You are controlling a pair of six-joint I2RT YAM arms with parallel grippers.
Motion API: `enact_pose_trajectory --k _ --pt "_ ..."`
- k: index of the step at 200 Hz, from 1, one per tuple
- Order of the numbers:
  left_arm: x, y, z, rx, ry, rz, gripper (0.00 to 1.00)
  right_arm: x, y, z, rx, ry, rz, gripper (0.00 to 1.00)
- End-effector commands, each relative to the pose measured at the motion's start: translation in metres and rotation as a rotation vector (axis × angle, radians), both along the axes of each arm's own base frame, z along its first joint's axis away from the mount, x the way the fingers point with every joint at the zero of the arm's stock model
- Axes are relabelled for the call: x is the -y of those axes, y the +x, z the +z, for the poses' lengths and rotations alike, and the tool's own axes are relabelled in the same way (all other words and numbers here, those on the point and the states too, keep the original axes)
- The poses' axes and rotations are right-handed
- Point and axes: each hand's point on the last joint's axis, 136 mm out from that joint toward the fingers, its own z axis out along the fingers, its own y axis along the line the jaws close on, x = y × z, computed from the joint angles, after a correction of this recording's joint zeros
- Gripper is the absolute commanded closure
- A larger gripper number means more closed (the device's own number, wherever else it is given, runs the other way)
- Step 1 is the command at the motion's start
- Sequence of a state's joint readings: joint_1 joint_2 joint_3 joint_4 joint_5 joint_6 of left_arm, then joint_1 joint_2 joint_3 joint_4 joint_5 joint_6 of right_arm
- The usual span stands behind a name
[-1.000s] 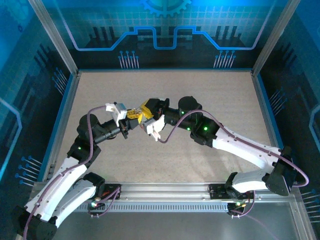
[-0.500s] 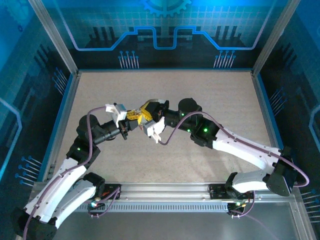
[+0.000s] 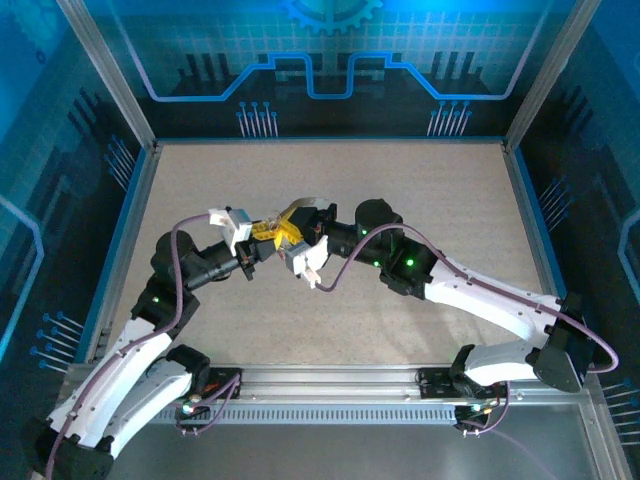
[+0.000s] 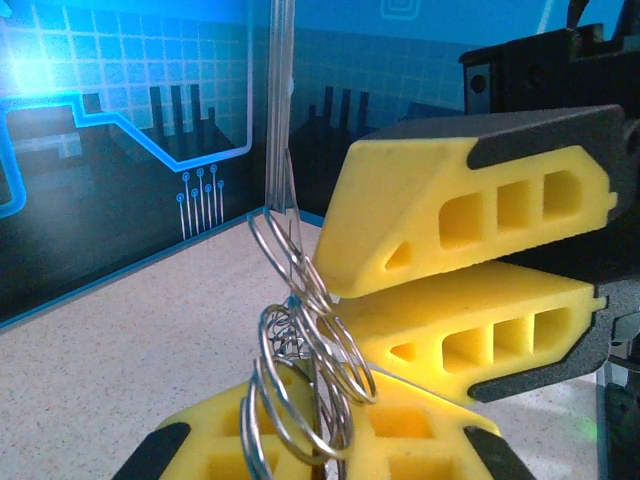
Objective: Put the keys on the keyring
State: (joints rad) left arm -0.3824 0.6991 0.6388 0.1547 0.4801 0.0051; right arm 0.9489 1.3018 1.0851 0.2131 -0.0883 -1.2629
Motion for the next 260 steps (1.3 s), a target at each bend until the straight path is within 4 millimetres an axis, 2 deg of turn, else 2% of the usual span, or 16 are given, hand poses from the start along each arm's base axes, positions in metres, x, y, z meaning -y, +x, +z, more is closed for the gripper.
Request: enact_pose_trajectory --k 1,18,23,63,132,140,166,200,216,260 --pt "-0.001 -0.009 0.026 0.088 -0.028 -0.015 1.00 -0.001 -0.004 0.008 0.010 0.038 0.001 0.78" --pt "-0.001 -0.009 0.025 0.091 -0.023 -0.017 1.00 0.001 -0.002 0.007 0.008 0.042 -0.012 0.78" --pt "-0.001 -0.009 0.025 0.090 -0.021 -0.017 1.00 0.001 -0.003 0.014 0.023 0.068 -0.011 0.78" --pt "0.000 -0.008 0.019 0.091 -0.003 -0.015 1.00 0.002 -0.001 0.023 0.021 0.101 -0.022 0.76" --pt "-0.001 -0.008 0.007 0.098 0.042 -0.009 1.00 0.003 -0.004 0.023 -0.007 0.092 -0.012 0.75" --pt "-0.002 -0.008 0.007 0.102 0.045 -0.004 1.00 0.005 -0.005 0.017 -0.031 0.071 -0.013 0.75" --pt "-0.002 -0.007 0.004 0.116 0.065 0.000 1.00 0.012 -0.008 0.024 -0.084 0.089 0.003 0.74" --pt "-0.004 -0.005 -0.005 0.135 0.112 0.013 1.00 0.009 -0.014 0.014 -0.213 0.025 0.027 0.75" --pt "-0.004 -0.005 -0.009 0.144 0.137 0.016 1.00 0.009 -0.013 0.004 -0.250 -0.018 0.006 0.76" --pt "-0.006 -0.006 -0.021 0.146 0.197 0.014 1.00 0.007 -0.009 -0.005 -0.310 -0.080 -0.042 0.77"
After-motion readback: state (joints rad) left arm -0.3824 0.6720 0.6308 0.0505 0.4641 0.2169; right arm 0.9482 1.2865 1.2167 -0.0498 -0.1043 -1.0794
